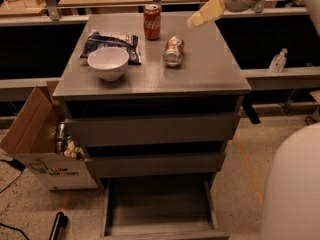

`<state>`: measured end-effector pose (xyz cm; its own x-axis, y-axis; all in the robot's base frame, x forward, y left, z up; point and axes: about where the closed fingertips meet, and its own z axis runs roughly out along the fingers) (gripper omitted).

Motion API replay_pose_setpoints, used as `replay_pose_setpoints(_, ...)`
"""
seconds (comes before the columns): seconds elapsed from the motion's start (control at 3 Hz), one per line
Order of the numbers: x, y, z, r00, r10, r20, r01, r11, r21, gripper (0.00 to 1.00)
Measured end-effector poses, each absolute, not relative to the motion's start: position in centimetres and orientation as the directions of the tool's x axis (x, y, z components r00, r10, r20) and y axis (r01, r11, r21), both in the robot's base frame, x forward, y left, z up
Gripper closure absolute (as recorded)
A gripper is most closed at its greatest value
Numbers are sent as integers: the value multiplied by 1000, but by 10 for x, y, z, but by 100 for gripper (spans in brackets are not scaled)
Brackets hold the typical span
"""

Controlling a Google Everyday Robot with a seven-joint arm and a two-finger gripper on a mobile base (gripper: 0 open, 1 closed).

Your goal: Place orange can into bottom drawer

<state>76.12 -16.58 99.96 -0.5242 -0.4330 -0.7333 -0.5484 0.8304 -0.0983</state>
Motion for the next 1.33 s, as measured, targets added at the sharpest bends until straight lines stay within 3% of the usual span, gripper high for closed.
replay_pose_setpoints(0.67, 813, -144, 955, -619, -364, -697, -304, 928, -215, 0)
replay_pose_setpoints(1.33, 827, -130, 882, -742, -86, -665, -98, 995, -20, 0)
